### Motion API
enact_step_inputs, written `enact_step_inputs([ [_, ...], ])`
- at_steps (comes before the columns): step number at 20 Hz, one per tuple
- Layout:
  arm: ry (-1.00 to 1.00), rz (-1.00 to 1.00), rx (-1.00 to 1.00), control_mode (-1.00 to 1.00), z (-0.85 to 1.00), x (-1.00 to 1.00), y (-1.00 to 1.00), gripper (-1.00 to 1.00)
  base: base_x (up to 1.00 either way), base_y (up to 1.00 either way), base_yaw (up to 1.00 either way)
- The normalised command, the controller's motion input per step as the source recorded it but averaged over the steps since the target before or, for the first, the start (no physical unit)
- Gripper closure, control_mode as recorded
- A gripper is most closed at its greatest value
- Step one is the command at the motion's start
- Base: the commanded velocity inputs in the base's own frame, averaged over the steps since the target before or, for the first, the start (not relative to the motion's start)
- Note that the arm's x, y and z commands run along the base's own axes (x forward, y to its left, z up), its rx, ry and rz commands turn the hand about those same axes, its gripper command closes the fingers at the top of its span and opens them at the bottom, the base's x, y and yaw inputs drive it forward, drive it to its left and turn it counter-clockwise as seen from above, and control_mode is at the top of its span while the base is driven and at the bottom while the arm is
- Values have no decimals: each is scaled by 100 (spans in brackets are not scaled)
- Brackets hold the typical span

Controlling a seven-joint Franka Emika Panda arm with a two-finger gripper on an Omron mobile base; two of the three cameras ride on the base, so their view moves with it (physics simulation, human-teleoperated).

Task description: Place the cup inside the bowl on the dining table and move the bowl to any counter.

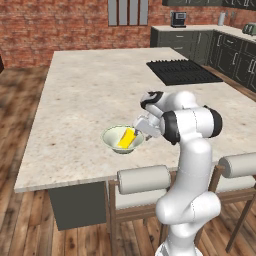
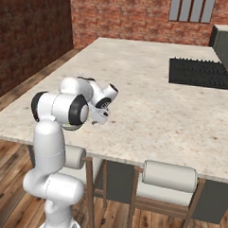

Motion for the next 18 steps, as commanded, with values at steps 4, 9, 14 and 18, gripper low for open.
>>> enact_step_inputs([
  [4, 0, 0, 0, -100, -23, 0, 0, -100, 0, 0, 0],
  [9, 0, 0, 0, -100, -14, 0, 0, -100, 0, 0, 0],
  [14, 1, 0, 0, -100, 0, 0, 1, -100, 0, 0, 0],
  [18, 0, 0, 0, -100, 0, 0, 7, 100, 0, 0, 0],
])
